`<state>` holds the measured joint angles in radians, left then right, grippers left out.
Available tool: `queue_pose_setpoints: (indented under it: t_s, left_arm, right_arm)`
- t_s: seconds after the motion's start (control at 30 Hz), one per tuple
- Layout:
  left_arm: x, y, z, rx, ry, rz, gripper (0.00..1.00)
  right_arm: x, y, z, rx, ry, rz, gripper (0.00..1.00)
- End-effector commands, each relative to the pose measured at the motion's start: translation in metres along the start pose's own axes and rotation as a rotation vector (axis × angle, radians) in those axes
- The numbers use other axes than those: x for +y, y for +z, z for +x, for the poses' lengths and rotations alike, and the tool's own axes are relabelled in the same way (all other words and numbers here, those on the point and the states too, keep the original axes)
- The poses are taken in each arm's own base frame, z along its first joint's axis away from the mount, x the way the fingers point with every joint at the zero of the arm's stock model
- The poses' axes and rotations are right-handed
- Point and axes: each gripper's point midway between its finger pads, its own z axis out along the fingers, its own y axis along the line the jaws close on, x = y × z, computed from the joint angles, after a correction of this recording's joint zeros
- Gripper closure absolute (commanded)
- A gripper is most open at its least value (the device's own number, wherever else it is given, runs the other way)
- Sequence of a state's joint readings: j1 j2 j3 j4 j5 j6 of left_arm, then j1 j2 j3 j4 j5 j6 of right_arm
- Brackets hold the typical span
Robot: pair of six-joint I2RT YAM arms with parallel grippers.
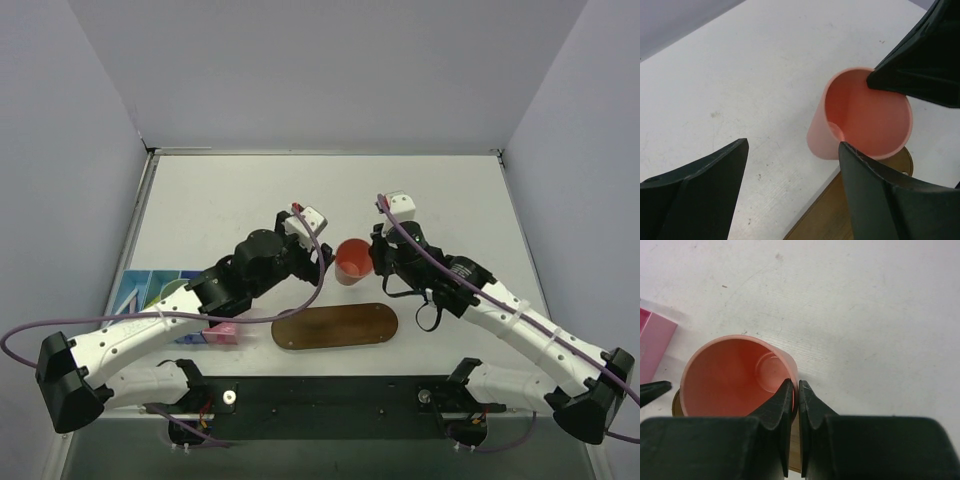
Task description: Prepare toiletry sets of a toothbrush and toothpaste on the tray
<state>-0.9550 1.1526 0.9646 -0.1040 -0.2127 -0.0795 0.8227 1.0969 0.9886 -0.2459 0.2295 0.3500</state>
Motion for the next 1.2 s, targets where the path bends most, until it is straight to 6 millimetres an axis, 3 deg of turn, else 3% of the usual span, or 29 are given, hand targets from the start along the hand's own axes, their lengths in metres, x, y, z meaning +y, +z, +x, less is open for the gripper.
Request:
queue_pose_setpoints:
  t_s: [0.0,0.17,0.2,0.3,0.4,0.73,1.17]
  left_arm:
    - [0.001,-0.020,-0.045,-0.191,0.035,0.039,0.16]
    - [0.047,-0.021,-0.054,-0.196,-0.053,-0.061,0.14]
    - [0.072,-0.020,-0.058,-0.204,-0.113,-0.115,0.14]
    - [0.103,-0.023,-0.054,-0.191,-0.183,-0.183,0.14]
    - [0.118,-0.030,-0.056,-0.198,-0.169,-0.243,0.14]
    - [0.124,-0.032,-0.053,-0.186,-0.117,-0.287,0.14]
    - [0.114,-0.028,-0.049,-0.169,-0.087,-0.262,0.14]
  right_arm:
    - [-0.032,-0.027,-0.014,-0.040,-0.029,0.084,1.00]
    - [-0.048,-0.049,0.002,0.022,-0.023,0.095,1.00]
    - [-0.048,-0.051,0.005,0.034,-0.024,0.094,1.00]
    - [-0.051,-0.058,0.024,0.106,-0.031,0.105,1.00]
    - [-0.045,-0.062,0.041,0.152,0.008,0.065,1.00]
    - [-0.047,-0.061,0.082,0.237,0.090,0.078,1.00]
    - [-0.057,-0.050,0.095,0.245,0.038,0.142,1.00]
